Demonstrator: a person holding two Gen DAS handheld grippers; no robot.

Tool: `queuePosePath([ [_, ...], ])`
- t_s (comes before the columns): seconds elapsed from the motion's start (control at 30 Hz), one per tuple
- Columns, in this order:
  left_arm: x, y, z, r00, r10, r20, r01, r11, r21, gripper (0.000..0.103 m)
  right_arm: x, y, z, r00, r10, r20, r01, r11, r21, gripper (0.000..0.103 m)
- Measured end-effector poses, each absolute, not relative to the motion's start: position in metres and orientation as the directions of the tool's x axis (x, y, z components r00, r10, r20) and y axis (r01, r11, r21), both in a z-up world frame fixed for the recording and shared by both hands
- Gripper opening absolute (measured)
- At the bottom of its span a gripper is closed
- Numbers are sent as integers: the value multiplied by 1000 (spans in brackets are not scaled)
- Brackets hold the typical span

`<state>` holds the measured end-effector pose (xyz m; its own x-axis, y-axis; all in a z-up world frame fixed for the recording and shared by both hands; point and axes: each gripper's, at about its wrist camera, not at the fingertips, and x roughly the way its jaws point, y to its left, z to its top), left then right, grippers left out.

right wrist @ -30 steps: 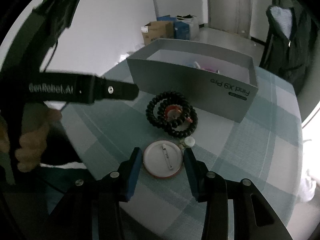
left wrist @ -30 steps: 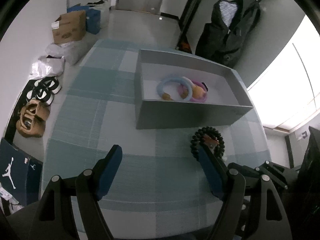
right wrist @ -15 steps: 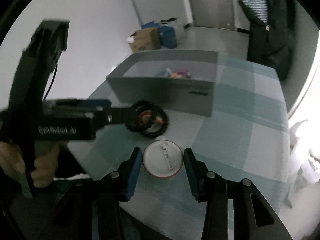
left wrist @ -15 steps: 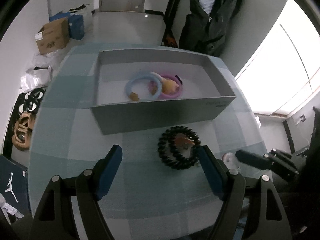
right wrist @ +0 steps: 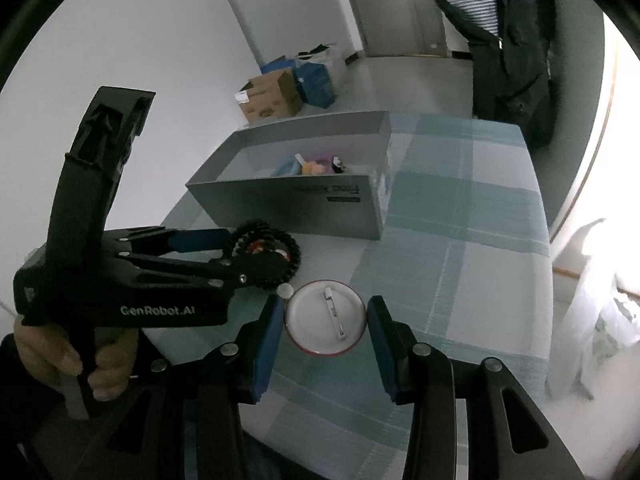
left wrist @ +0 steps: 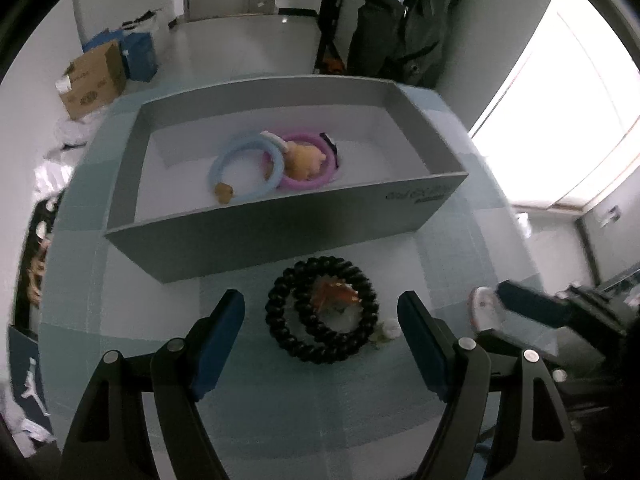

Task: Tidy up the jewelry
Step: 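Close the right gripper on the pin badge while the left gripper grasps the black bead bracelet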

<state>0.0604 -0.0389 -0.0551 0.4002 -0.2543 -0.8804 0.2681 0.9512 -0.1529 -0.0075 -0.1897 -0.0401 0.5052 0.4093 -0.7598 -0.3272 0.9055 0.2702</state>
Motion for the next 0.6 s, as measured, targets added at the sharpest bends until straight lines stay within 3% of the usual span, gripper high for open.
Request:
queuePosePath([
  [0.17,59,-38,-60,400,-222,-889,262,957,-121,75,-10,-196,-40,508,410,-757,-307,908,286,42],
  [0.23,58,-36,-59,405,-232,-884,265,956,-130,61,-10,-197,-41,509,409,-757,-306,909,285,42],
  [0.33,56,-34,-56,405,-259,-877,279,948,-151,50,-10,-196,-41,507,411,-758,-307,908,287,42],
  [0.6,53,-29,-46,428,-306,-850,295,937,-188,44,-8,-194,-42,505,410,-760,-308,908,284,42],
])
